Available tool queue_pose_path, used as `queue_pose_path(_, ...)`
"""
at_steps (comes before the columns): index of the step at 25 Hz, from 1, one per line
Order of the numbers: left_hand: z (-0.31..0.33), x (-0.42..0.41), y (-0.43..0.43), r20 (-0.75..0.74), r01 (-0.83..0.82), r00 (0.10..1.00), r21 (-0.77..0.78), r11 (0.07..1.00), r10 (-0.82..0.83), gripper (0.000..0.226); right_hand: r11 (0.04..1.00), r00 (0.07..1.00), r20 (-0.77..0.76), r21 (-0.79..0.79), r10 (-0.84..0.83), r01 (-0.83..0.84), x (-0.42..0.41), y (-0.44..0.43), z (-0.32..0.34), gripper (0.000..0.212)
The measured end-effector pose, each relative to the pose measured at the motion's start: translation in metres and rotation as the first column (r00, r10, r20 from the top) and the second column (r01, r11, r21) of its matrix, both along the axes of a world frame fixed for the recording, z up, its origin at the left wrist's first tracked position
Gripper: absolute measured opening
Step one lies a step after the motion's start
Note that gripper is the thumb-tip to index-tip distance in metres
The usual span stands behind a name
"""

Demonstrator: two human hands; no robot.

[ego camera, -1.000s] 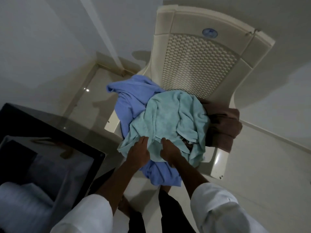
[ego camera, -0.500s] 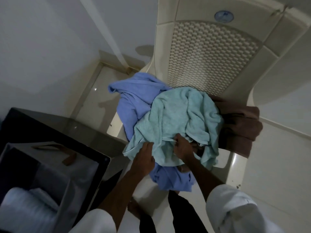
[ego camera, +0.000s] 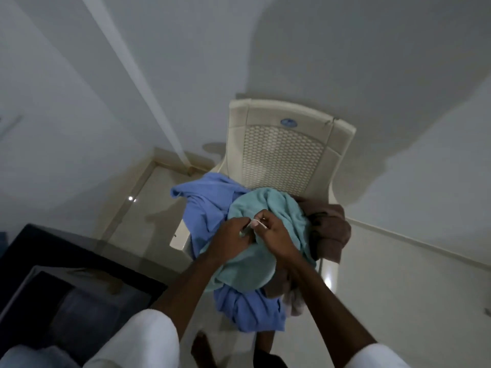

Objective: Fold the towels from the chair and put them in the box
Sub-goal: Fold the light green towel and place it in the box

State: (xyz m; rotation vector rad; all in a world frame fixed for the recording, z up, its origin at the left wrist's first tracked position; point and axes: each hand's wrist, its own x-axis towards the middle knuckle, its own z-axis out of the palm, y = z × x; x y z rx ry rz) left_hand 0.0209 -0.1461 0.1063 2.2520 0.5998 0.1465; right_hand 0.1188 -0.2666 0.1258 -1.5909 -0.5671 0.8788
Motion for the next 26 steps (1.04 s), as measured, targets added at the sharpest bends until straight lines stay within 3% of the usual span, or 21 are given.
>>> queue_pose_path(2, 0.03, 0.003, 0.008, 0.049, 0.027, 0.998, -0.012, 1.0, -0.027, 0.027, 0.996, 0.994, 0.059, -0.018, 0.089, -0.088, 0.013, -0.006, 0.038, 0.018)
queue_pose_path(4, 0.07, 0.005, 0.016, 0.1, 0.017, 0.995, -0.16, 0.987, -0.001, 0.019, 0.98, 0.963, 0.186, -0.093, 0.193, -0.178, 0.023, -0.015, 0.08, 0.015)
queue_pose_path(6, 0.112, 0.013, 0.023, 0.2, 0.056, 0.98, -0.192, 0.98, -0.017, 0.03, 0.933, 0.895, 0.316, -0.276, 0.315, -0.232, 0.033, -0.024, 0.11, 0.031)
queue_pose_path(8, 0.152, 0.02, 0.032, 0.305, 0.097, 0.951, -0.158, 0.983, -0.045, 0.039, 0.821, 0.813, 0.389, -0.543, 0.434, -0.178, 0.036, -0.032, 0.126, 0.036)
queue_pose_path(10, 0.186, 0.024, 0.049, 0.396, 0.103, 0.918, -0.146, 0.984, -0.038, 0.038, 0.8, 0.821, 0.455, -0.6, 0.345, -0.003, 0.035, -0.035, 0.139, 0.026)
queue_pose_path(11, 0.2, 0.025, 0.06, 0.429, 0.1, 0.903, -0.143, 0.985, -0.029, 0.036, 0.852, 0.844, 0.491, -0.516, 0.214, 0.085, 0.035, -0.035, 0.148, 0.017)
queue_pose_path(13, 0.221, 0.02, 0.079, 0.474, 0.108, 0.88, -0.151, 0.983, -0.024, 0.038, 0.925, 0.836, 0.541, -0.265, -0.091, 0.272, 0.032, -0.035, 0.176, 0.019)
queue_pose_path(16, 0.243, 0.012, 0.093, 0.473, 0.226, 0.874, -0.189, 0.956, -0.113, 0.048, 0.867, 0.708, 0.567, 0.023, -0.421, 0.497, 0.03, -0.03, 0.239, 0.016)
queue_pose_path(19, 0.258, 0.002, 0.096, 0.441, 0.358, 0.867, -0.224, 0.907, -0.233, 0.045, 0.831, 0.576, 0.63, 0.22, -0.521, 0.511, 0.015, -0.019, 0.312, 0.009)
queue_pose_path(22, 0.258, -0.006, 0.096, 0.329, 0.337, 0.919, -0.362, 0.869, -0.219, 0.038, 0.775, 0.459, 0.655, 0.337, -0.601, 0.534, 0.006, -0.014, 0.367, 0.014)
queue_pose_path(24, 0.242, -0.016, 0.1, 0.22, 0.306, 0.947, -0.382, 0.872, -0.235, 0.034, 0.676, 0.385, 0.572, 0.477, -0.724, 0.561, 0.002, -0.018, 0.401, 0.022)
queue_pose_path(26, 0.223, -0.024, 0.113, 0.227, 0.275, 0.953, -0.357, 0.893, -0.203, 0.042, 0.545, 0.276, 0.483, 0.605, -0.831, 0.58, 0.001, -0.031, 0.432, 0.027)
